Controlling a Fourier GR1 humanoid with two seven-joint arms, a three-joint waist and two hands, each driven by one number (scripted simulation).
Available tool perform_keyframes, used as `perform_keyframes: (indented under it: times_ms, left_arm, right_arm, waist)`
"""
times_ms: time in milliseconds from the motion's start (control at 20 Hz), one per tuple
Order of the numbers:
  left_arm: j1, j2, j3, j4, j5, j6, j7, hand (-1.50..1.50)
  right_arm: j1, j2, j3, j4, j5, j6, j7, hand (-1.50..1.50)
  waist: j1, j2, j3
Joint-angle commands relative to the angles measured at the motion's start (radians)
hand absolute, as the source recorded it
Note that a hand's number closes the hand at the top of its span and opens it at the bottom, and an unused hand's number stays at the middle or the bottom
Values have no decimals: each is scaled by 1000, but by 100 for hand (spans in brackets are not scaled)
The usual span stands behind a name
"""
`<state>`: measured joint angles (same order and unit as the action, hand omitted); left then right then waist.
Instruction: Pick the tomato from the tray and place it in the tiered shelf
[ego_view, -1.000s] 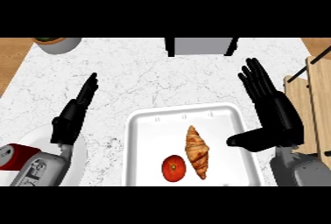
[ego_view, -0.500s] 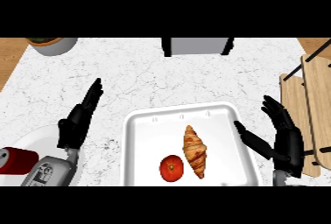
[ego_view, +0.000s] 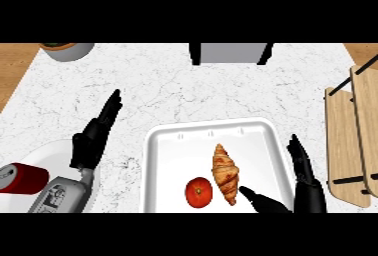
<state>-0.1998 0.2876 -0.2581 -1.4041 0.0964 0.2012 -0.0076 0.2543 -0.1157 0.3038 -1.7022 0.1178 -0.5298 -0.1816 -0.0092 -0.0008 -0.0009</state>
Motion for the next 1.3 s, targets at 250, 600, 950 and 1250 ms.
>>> perform_keyframes:
  times_ms: [250, 600, 950, 1250]
  left_arm:
    - [-13, -15, -2, -48, -26, 5, 47, 0]
    - [24, 8, 33, -2, 10, -52, -20, 0]
    - [-35, -27, 37, 49, -21, -33, -13, 0]
    - [34, -54, 16, -32, -51, -21, 14, 0]
  right_arm:
    - [-39, -108, 217, -282, 375, 54, 566, -150]
    - [-133, -230, 299, -387, 498, 378, 933, -150]
    - [-336, -102, 452, -475, 652, 658, 1382, -150]
    - [-357, 53, 534, -471, 736, 734, 1505, -150]
  waist:
    - [11, -2, -2]
    - [16, 1, -5]
    - [10, 2, -3]
    - [9, -1, 0]
